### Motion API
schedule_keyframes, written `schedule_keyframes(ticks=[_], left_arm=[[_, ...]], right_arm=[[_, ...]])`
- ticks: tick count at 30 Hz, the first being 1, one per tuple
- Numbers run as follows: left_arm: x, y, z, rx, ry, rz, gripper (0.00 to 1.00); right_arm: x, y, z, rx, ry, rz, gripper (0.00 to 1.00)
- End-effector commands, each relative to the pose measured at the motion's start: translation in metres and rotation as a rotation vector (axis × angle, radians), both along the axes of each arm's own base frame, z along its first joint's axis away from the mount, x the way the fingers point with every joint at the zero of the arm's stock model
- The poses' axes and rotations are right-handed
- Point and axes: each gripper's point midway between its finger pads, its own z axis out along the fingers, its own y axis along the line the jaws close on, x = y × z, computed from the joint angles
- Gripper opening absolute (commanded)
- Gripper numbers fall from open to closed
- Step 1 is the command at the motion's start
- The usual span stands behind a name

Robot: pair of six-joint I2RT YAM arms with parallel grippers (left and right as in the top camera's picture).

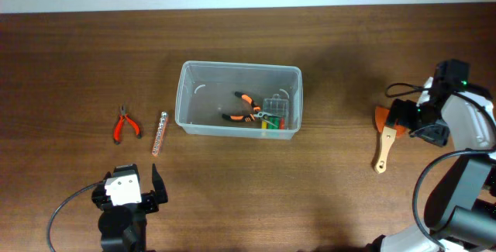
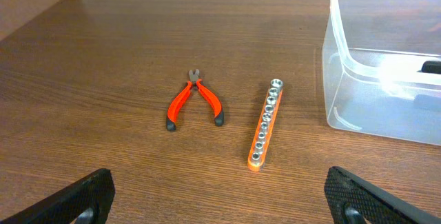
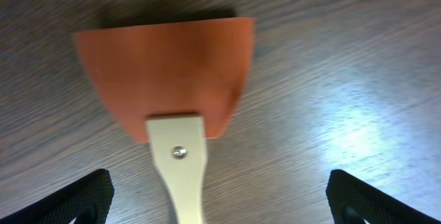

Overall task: Pack container
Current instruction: 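Lower right gripper onto the scraper's wooden handle and grasp it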

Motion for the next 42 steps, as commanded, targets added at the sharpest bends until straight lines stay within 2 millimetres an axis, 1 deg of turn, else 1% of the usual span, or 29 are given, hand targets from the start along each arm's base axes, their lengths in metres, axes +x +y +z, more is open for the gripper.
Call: schedule_keyframes(ticks=[1, 6, 13, 23, 27, 31, 32, 34, 37, 38, 41, 42], left_arm=[[0.0, 0.001, -0.001, 0.016, 0.0, -0.005, 0.99], [0.0, 0.001, -0.001, 0.017, 0.0, -0.005, 0.99], [0.0, 0.001, -0.001, 0.016, 0.0, -0.005, 0.99], [0.0, 0.001, -0.001, 0.016, 0.0, -0.005, 0.99], [0.0, 0.001, -0.001, 0.016, 0.0, -0.005, 0.99], [0.0, 0.001, -0.001, 0.017, 0.0, -0.005, 0.99], [0.0, 0.001, -0.001, 0.016, 0.0, -0.005, 0.99], [0.0, 0.001, -0.001, 0.016, 0.0, -0.005, 0.99], [0.0, 0.001, -0.001, 0.016, 0.0, -0.005, 0.99], [0.0, 0.001, -0.001, 0.016, 0.0, -0.005, 0.99], [0.0, 0.001, -0.001, 0.016, 0.0, -0.005, 0.99], [0.0, 0.001, -0.001, 0.017, 0.0, -0.005, 0.99]], right_arm=[[0.003, 0.022, 0.0, 0.009, -0.006, 0.046, 0.99], [-0.001, 0.031, -0.01, -0.022, 0.023, 0.083, 0.99], [-0.013, 0.033, -0.027, -0.018, 0.044, 0.054, 0.99], [-0.03, 0.039, -0.056, -0.005, 0.058, 0.029, 0.98], [-0.032, 0.043, -0.064, 0.007, 0.045, 0.031, 0.99], [-0.033, 0.045, -0.065, 0.02, 0.045, 0.033, 0.98], [-0.033, 0.045, -0.065, 0.02, 0.046, 0.033, 0.92], [-0.033, 0.045, -0.066, 0.021, 0.048, 0.033, 0.75], [-0.034, 0.046, -0.066, 0.022, 0.051, 0.033, 0.58], [-0.034, 0.046, -0.066, 0.024, 0.05, 0.033, 0.55], [-0.035, 0.046, -0.066, 0.025, 0.054, 0.033, 0.54], [-0.035, 0.046, -0.066, 0.025, 0.054, 0.033, 0.5]])
